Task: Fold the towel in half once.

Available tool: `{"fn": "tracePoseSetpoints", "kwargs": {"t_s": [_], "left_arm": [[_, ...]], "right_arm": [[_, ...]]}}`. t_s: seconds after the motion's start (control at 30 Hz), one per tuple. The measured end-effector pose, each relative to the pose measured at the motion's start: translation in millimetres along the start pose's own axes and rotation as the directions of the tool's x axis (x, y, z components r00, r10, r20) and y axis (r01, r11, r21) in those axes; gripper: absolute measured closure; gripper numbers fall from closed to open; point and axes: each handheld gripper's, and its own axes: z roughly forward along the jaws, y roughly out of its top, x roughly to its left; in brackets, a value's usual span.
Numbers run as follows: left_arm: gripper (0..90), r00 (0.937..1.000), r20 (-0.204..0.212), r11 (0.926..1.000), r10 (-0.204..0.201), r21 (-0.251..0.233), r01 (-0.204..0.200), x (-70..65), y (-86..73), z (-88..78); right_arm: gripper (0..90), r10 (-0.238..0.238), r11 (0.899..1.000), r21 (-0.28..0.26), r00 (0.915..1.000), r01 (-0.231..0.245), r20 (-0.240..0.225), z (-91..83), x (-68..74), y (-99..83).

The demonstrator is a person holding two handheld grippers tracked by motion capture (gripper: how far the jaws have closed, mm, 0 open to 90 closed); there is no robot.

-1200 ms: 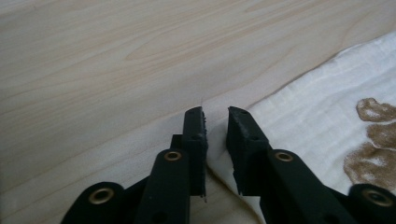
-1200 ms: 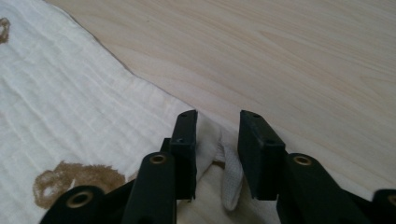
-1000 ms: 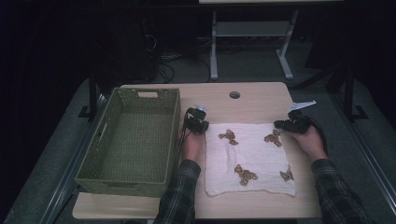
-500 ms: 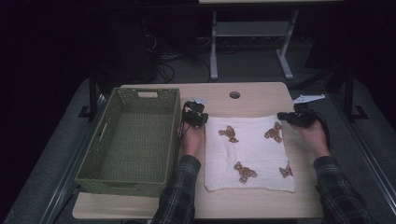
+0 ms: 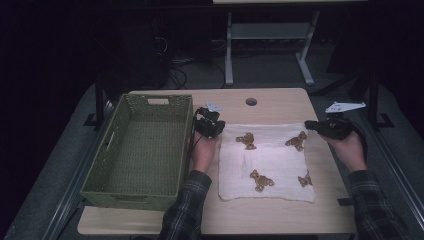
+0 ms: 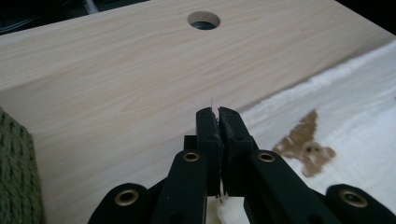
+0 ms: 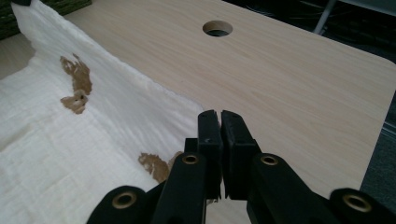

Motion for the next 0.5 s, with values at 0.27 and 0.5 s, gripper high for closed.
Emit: {"fn": "tracePoseSetpoints", "kwargs": {"t_s": [0.27, 0.5], "left_arm": [[87.3, 0.9982, 0.057, 0.9997, -0.022, -0.011, 0.023, -15.2, -18.2, -15.7], [87.3, 0.9948, 0.098, 0.9997, -0.026, 0.0, 0.026, -20.3, -31.1, -25.5]], "right_arm": [[86.5, -0.01, 1.0, 0.007, 0.9997, 0.01, -0.023, -9.3, 12.4, -8.9], [86.6, -0.038, 0.999, 0.034, 0.9985, 0.039, -0.038, -14.4, 27.1, -19.1]]}}
